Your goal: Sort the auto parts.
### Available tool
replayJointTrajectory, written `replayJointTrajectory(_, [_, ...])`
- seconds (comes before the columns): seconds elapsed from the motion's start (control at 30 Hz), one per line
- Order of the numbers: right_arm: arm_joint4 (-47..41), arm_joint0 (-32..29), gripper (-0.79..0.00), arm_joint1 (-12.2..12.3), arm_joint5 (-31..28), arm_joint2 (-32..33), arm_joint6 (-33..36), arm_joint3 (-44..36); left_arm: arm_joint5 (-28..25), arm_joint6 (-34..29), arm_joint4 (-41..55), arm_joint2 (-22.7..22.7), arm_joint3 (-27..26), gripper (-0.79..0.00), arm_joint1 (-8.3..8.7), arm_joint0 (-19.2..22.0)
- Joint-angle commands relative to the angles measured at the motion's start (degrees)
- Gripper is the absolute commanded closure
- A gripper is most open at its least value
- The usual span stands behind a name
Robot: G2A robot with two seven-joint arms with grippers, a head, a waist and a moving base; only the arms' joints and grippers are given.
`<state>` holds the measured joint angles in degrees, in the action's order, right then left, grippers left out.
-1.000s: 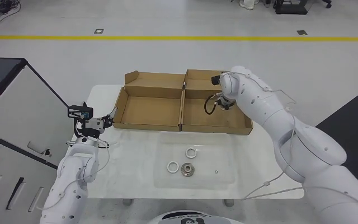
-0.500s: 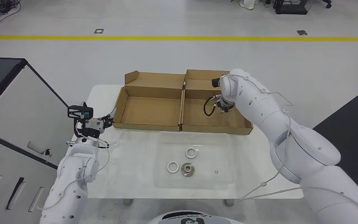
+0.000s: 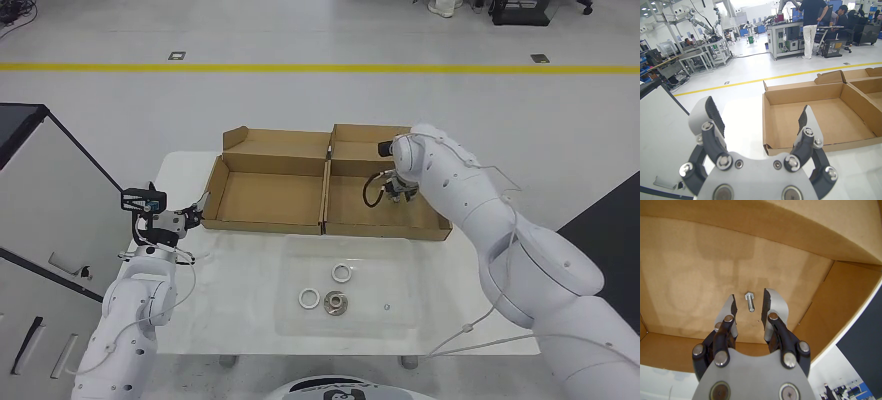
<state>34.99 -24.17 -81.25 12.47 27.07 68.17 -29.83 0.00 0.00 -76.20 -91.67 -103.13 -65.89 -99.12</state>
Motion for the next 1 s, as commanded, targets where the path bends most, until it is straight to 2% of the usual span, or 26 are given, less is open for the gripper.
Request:
replayJointTrajectory(0.0, [0.17,-0.02,-0.785,-0.03,0.04,0.18,-0.04,-0.11,0.00,0.00,0.00,0.00,0.00,-0.785,0.00,0.00])
replayJointTrajectory(0.27, [1.50,0.64,-0.785,0.50,-1.01,1.63,-0.35,-2.11,0.00,0.00,0.00,0.00,0.00,-0.785,0.00,0.00])
replayJointTrajectory(0.5, [2.38,0.31,-0.785,2.94,-5.83,4.36,3.27,-7.90,0.00,0.00,0.00,0.00,0.00,-0.785,0.00,0.00])
replayJointTrajectory(0.77, [5.38,-2.10,-0.785,8.41,-9.12,11.14,11.48,-25.09,0.00,0.00,0.00,0.00,0.00,-0.785,0.00,0.00])
replayJointTrajectory(0.97, [5.61,-8.59,-0.785,13.24,-11.65,19.51,19.83,-43.32,0.00,0.00,0.00,0.00,0.00,-0.785,0.00,0.00])
